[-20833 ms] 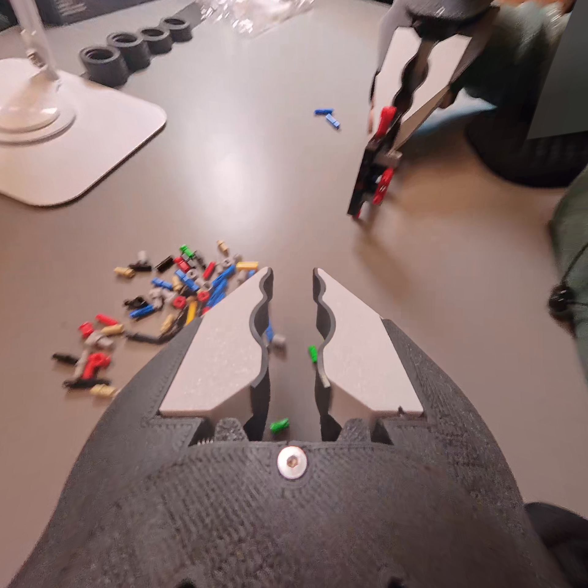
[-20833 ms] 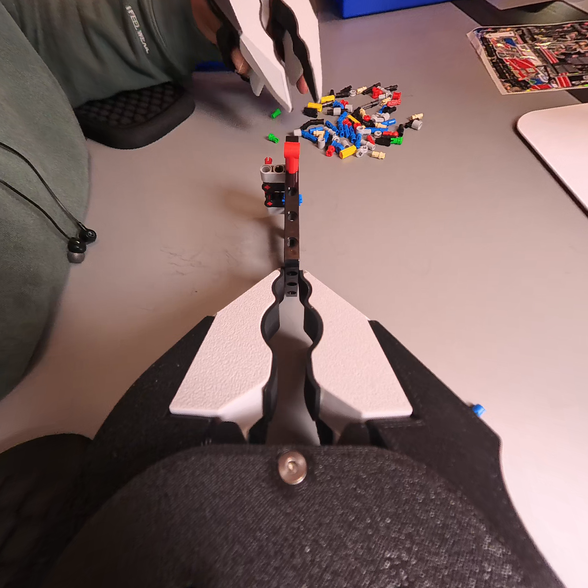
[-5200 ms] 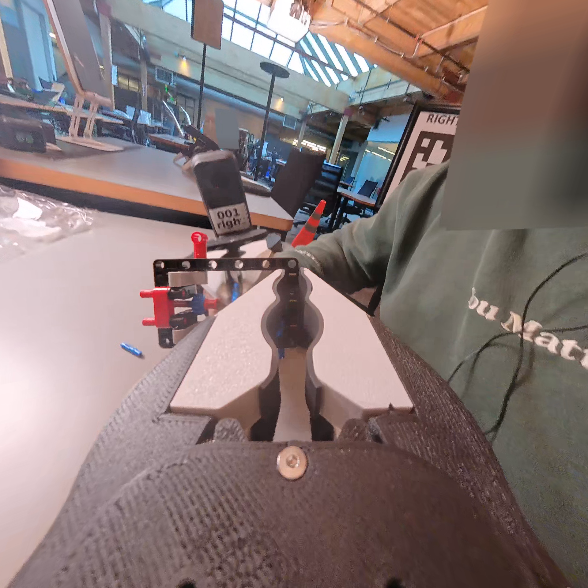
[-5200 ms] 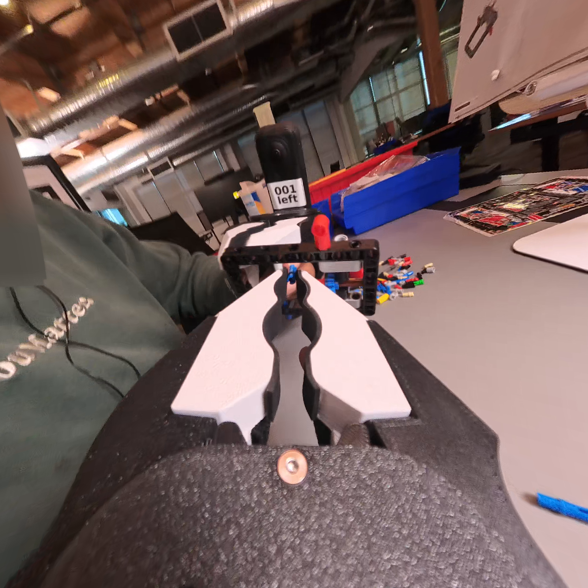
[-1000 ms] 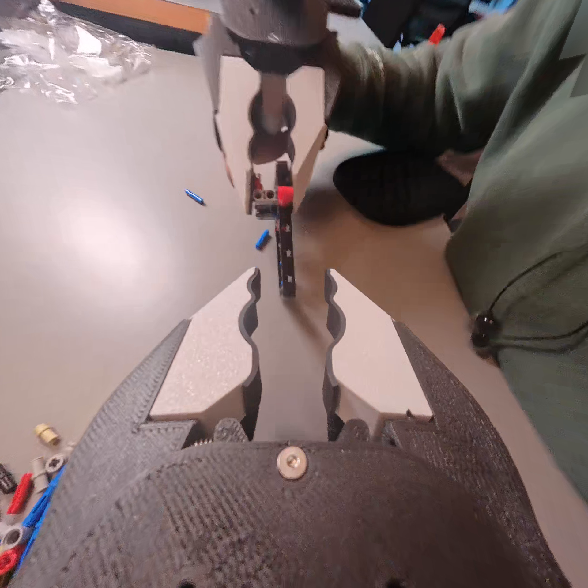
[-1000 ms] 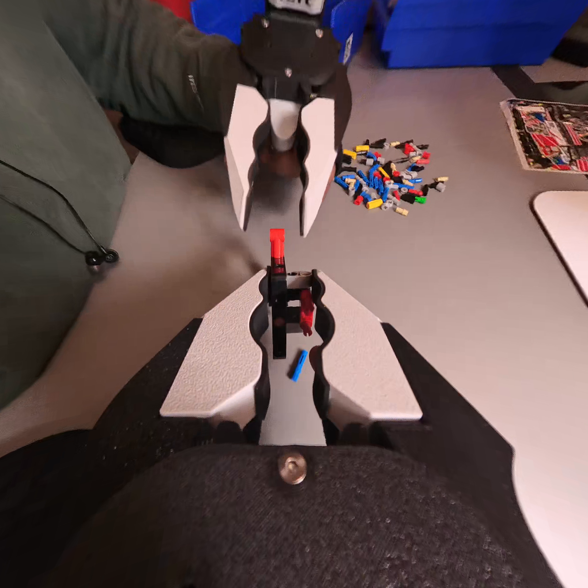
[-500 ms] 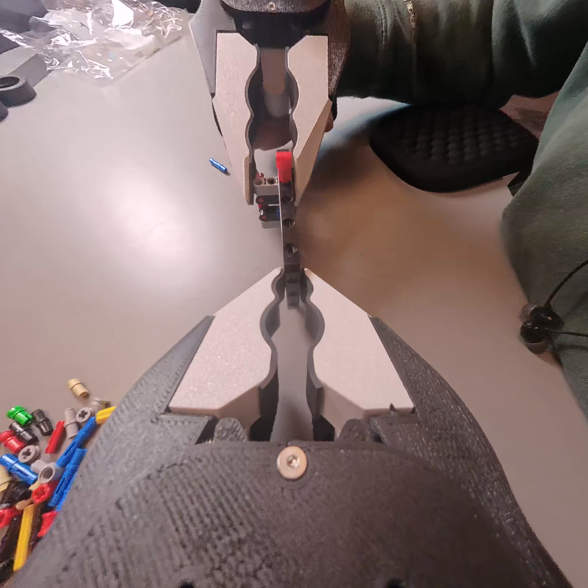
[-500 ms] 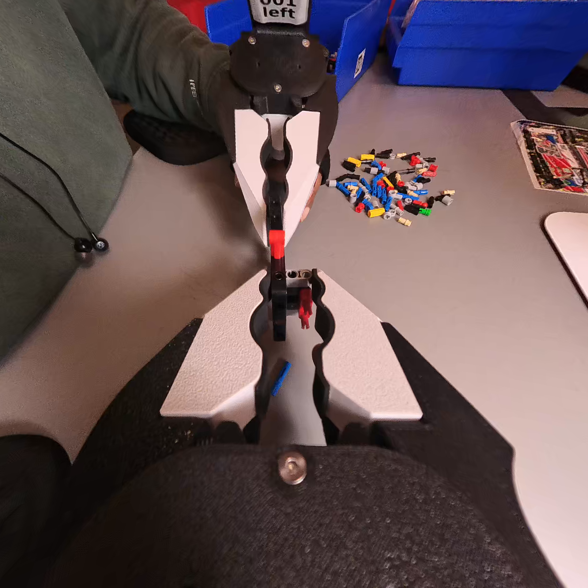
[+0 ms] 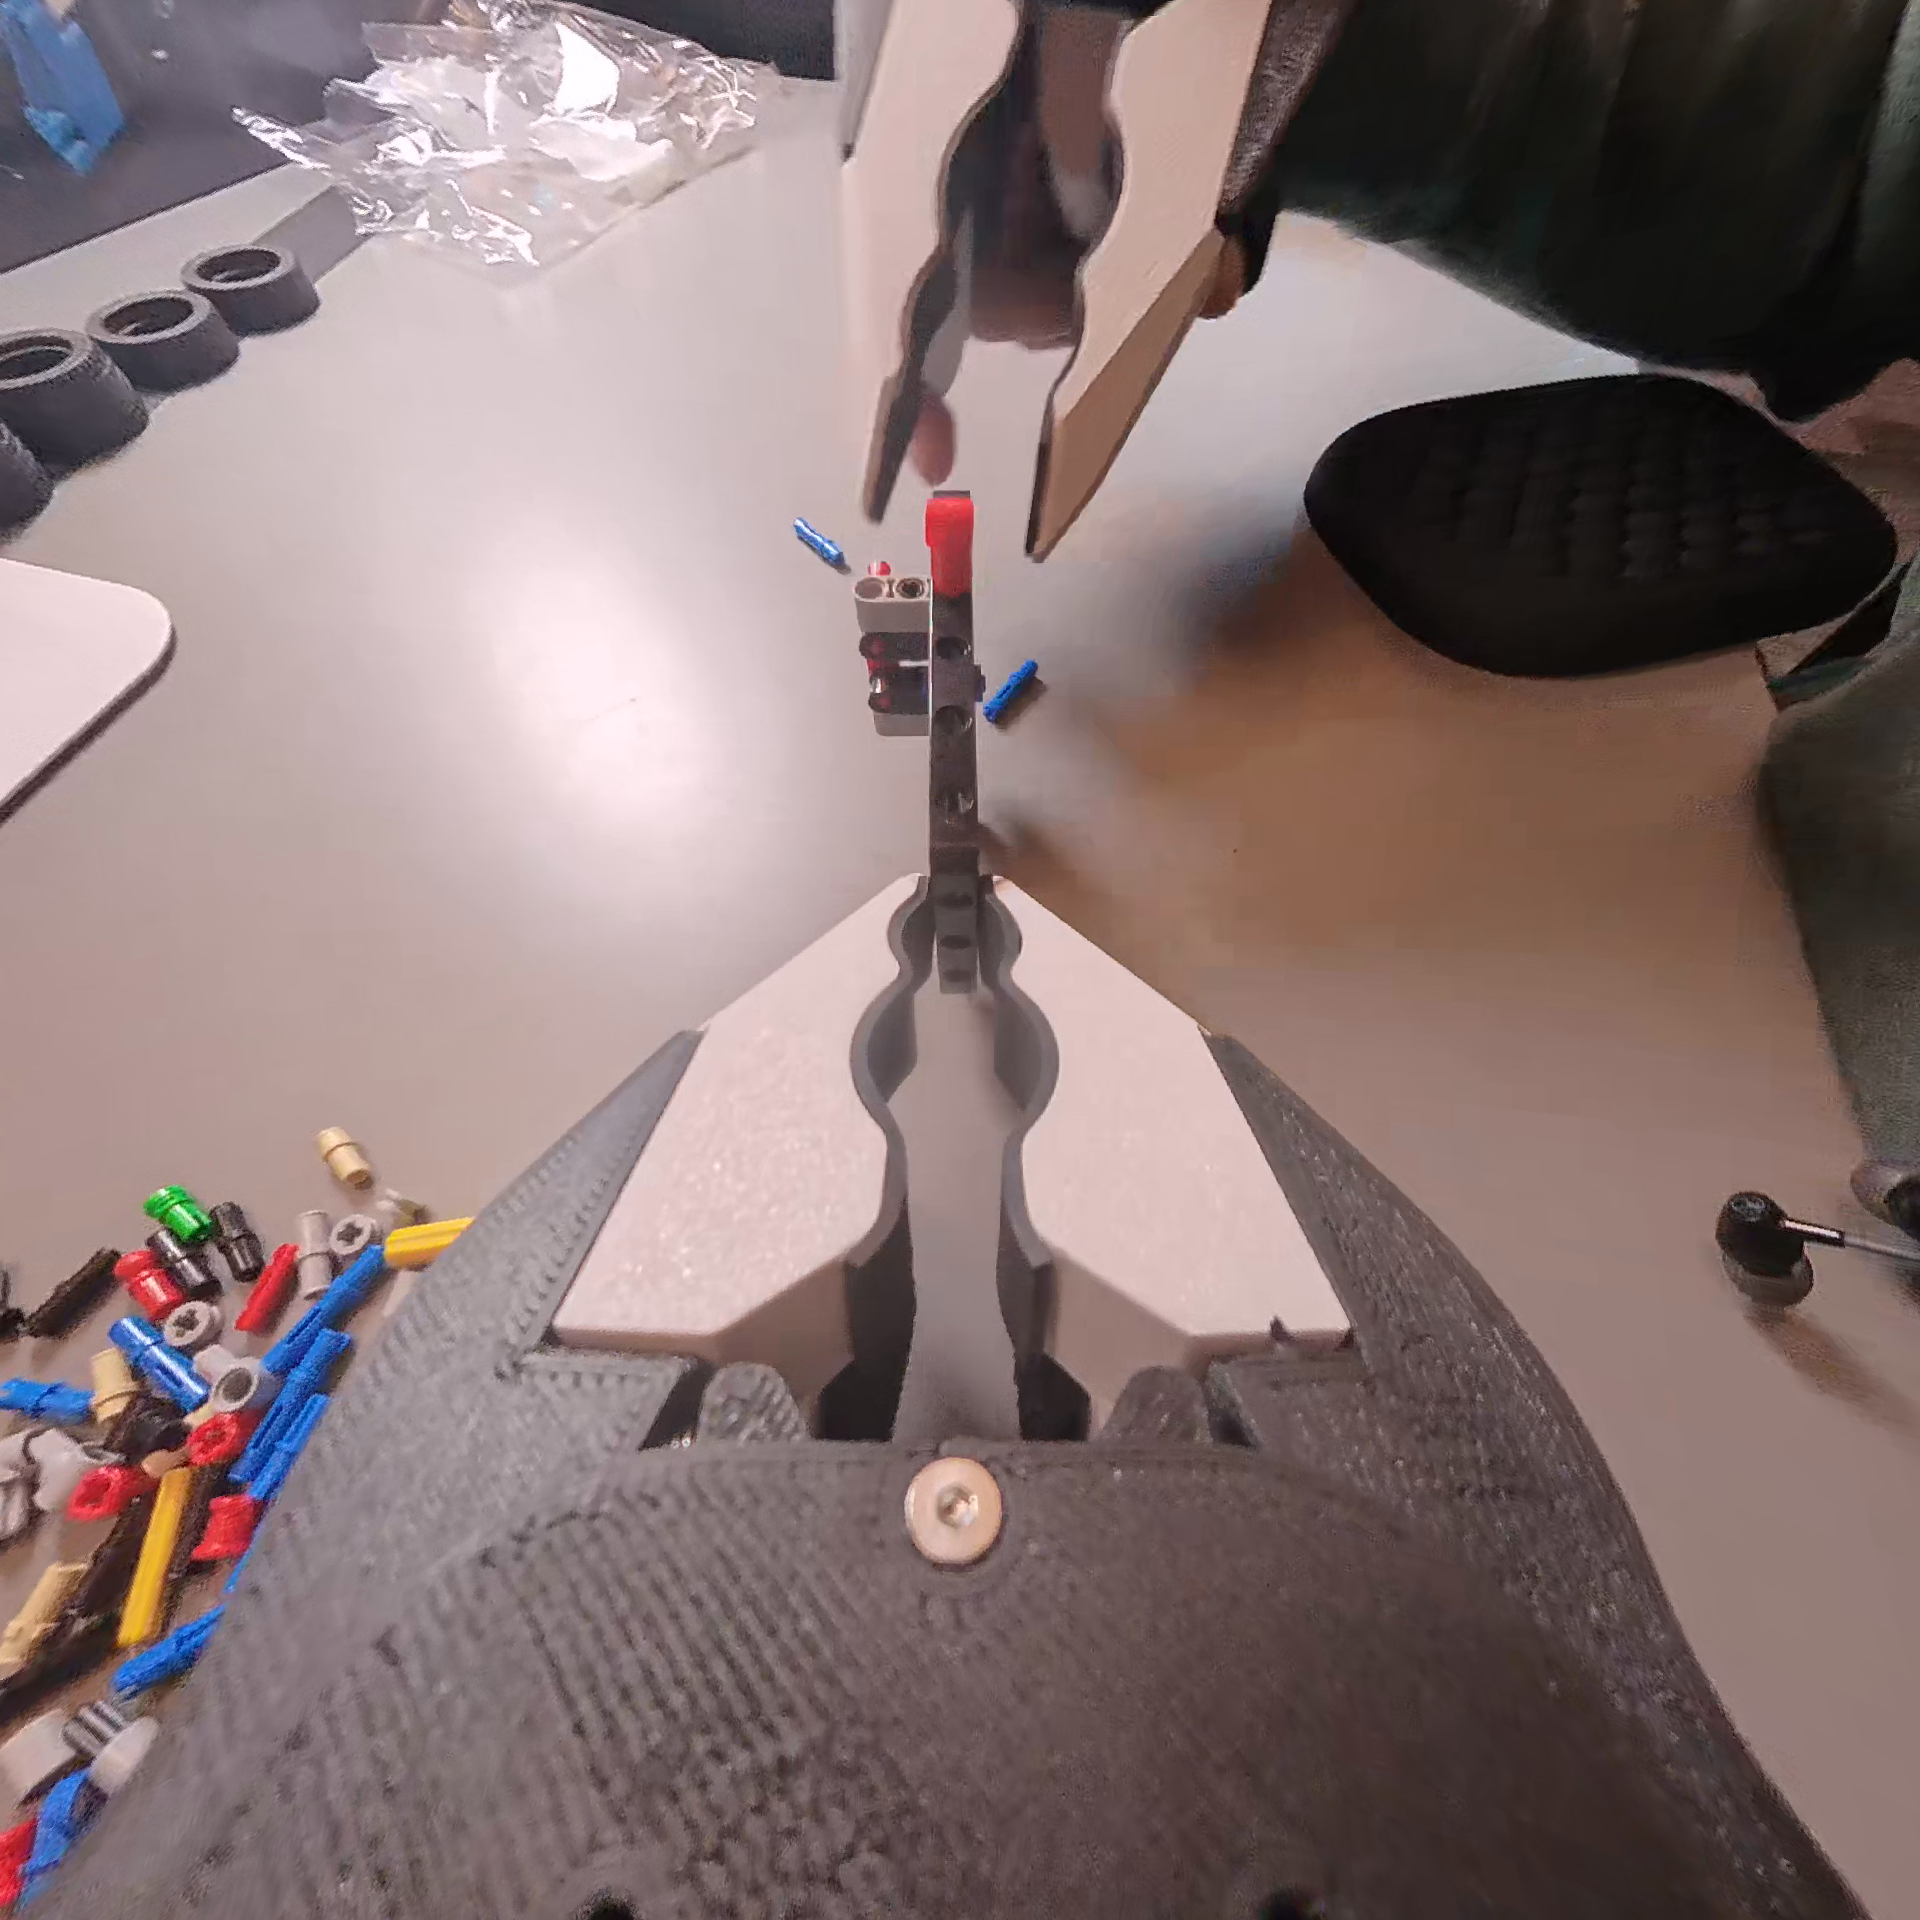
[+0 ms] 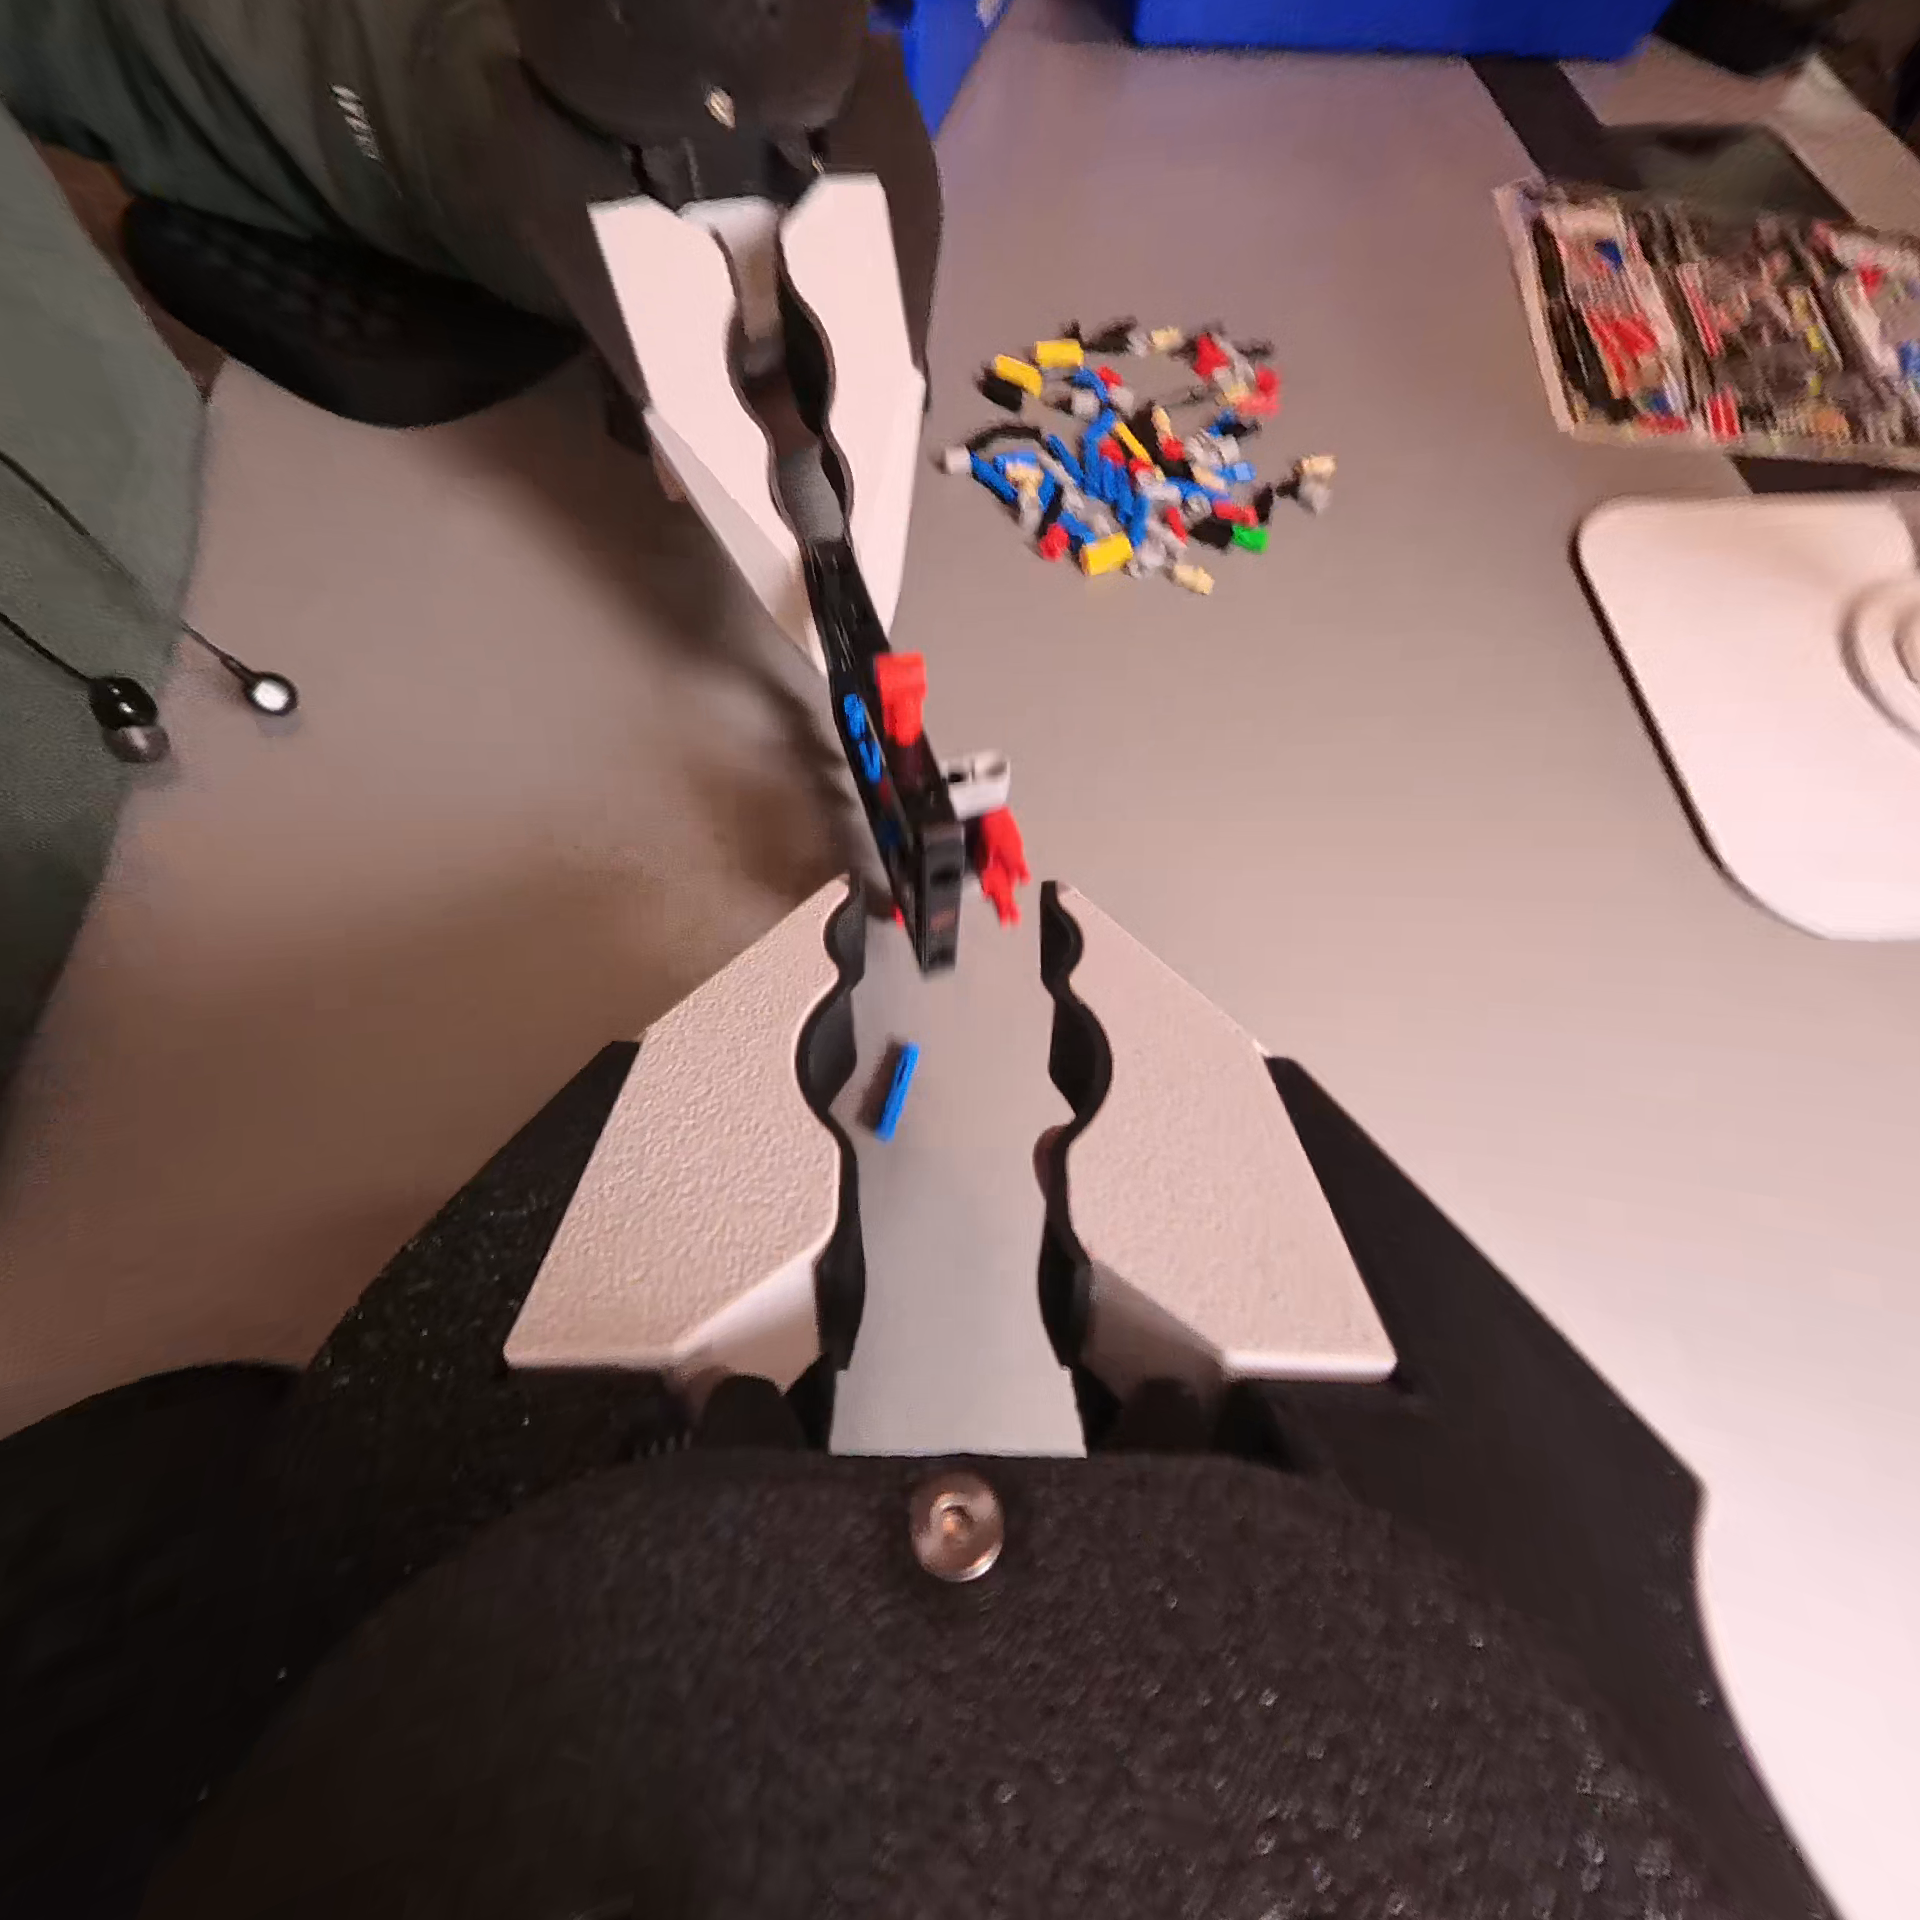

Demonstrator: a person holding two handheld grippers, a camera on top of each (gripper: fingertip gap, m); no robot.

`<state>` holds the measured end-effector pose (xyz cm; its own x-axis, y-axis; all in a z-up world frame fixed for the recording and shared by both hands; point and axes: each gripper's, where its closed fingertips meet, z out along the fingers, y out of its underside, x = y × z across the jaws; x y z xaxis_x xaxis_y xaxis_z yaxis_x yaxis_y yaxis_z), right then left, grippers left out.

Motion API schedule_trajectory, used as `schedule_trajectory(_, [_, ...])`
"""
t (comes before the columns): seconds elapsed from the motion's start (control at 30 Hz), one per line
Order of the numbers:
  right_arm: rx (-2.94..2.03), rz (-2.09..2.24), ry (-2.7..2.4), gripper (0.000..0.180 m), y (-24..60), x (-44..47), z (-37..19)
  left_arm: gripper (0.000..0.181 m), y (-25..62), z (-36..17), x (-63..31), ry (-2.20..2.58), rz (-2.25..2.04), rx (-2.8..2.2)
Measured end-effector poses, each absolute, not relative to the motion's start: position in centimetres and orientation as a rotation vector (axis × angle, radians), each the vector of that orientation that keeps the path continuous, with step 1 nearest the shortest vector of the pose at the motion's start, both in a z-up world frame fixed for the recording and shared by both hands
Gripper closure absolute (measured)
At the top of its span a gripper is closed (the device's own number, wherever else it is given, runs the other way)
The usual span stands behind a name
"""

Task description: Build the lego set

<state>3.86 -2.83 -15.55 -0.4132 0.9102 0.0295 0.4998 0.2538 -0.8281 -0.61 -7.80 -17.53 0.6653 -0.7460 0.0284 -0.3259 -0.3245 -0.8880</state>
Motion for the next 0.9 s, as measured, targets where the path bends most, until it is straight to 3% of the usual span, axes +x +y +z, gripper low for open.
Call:
schedule_trajectory(0.33, [-1.637,0.635,-1.989,0.157,-2.5,7.5,-21.5,0.174,-7.5,-17.9,-1.1,0.802,-0.531,-1.964])
schedule_trajectory(0.5, [-1.65,0.633,-2.04,0.176,-2.9,6.8,-21.7,0.174,-7.7,-18.1,-0.7,0.823,-0.508,-1.96])
schedule_trajectory(0.9, [-1.45,0.709,-2.125,0.177,-7.9,3.3,-18.6,0.174,-7.8,-17.8,0.3,0.807,-0.541,-1.94])
